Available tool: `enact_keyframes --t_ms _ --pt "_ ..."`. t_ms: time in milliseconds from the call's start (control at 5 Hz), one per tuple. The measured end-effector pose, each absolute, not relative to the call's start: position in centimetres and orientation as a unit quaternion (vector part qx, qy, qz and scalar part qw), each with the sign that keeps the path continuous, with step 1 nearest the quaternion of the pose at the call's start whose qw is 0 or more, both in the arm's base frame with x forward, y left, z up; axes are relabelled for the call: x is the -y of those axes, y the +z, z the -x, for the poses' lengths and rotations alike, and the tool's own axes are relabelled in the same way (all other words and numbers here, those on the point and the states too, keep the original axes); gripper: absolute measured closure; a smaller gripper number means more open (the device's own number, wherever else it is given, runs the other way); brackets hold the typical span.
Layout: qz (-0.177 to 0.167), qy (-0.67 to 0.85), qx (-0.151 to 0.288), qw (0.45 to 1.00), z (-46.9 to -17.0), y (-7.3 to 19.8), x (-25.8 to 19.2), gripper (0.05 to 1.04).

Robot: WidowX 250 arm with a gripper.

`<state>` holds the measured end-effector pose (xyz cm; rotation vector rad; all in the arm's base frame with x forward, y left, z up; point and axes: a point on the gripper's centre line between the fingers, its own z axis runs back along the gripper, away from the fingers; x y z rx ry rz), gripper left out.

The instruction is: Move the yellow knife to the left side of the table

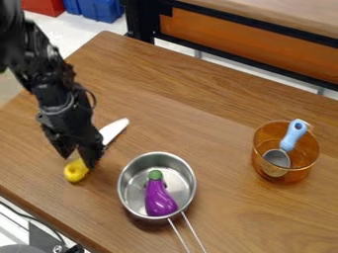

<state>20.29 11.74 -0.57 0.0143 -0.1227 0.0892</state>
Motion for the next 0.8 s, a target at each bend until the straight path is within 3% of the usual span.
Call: enact_keyframes --t_ms 200,400,600,800 --pt "0.010 0.041 0.061 0.997 -20.7 0.2 -11.9 0.086" --pt "0.018 0.045 0.067 0.997 -21.1 1.5 -12.0 0.084" --pt "0.020 0.045 0.089 0.995 -22.8 4.4 -12.1 0.084" --pt "-0.008 0.049 0.120 0.992 -25.5 5.9 -11.7 0.084"
